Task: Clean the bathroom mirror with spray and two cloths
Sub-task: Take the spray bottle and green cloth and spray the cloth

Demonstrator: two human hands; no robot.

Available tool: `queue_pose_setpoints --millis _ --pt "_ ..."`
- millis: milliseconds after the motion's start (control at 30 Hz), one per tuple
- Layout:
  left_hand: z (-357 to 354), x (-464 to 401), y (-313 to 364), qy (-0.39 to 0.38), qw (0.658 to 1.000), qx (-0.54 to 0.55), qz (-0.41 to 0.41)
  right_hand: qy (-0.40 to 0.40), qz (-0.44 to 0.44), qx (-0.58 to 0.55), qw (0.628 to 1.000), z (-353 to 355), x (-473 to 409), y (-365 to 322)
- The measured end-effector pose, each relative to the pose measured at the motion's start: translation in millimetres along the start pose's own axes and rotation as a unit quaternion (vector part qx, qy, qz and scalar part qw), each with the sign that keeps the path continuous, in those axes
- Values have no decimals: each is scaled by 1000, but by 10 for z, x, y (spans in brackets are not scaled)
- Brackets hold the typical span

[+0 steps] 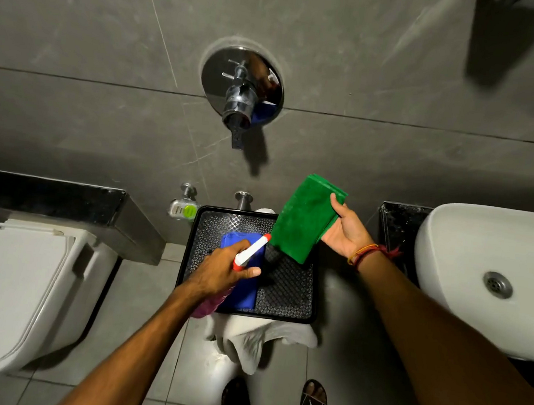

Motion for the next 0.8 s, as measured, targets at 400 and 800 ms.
queue_pose_setpoints --millis 400,800 --pt "-59 -20 128 -21 999 -40 -14 2 9 10 1000 -25 63 -11" --pt "24 -79 276 23 996 -83 -36 3 -8 43 999 -170 27 136"
Point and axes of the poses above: each hand's wrist, its own x-axis away from the middle knuckle, its own z-axis out of the back of the hand, y = z × x, the point moved 6 cm from there along -x, towards the middle knuckle, and after that the axes turned 6 degrees about -z, right-handed, at the moved point
